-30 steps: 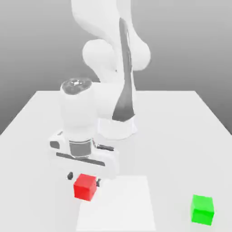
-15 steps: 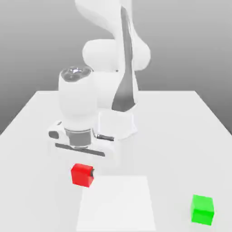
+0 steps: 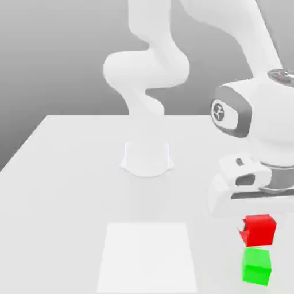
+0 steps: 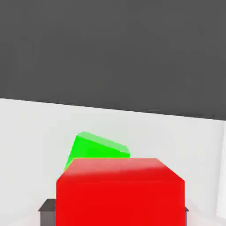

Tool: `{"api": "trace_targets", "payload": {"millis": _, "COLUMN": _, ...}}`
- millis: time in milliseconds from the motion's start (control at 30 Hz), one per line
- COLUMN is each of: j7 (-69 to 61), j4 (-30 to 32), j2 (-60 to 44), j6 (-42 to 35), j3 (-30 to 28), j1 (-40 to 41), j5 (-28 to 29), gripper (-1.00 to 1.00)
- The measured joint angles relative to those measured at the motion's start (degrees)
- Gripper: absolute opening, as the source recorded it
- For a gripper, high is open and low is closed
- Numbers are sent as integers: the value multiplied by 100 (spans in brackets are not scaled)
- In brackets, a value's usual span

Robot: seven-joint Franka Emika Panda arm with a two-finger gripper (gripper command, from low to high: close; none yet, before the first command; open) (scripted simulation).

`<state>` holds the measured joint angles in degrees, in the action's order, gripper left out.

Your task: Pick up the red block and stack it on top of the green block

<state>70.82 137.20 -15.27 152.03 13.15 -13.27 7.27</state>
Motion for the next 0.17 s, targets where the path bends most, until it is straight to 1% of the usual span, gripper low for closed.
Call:
{"api": "trace_targets", "payload": {"millis": 33, "j7": 78, "j4": -17, "j2": -198, "j6": 174, "j3": -66, "j1": -62, "j5": 102, "gripper": -100}}
{"api": "trace_targets", "payload": {"millis": 67, "j7": 130, "j4": -27, "j2": -335, "j6": 296, "j3": -114, "j1": -106, "j5": 171, "gripper": 100}}
{"api": "trace_targets", "payload": {"millis": 167, "j7": 130, "j4": -27, "j2": -335, "j6": 296, "j3": -114, "j1": -106, "j5": 171, "gripper": 100}}
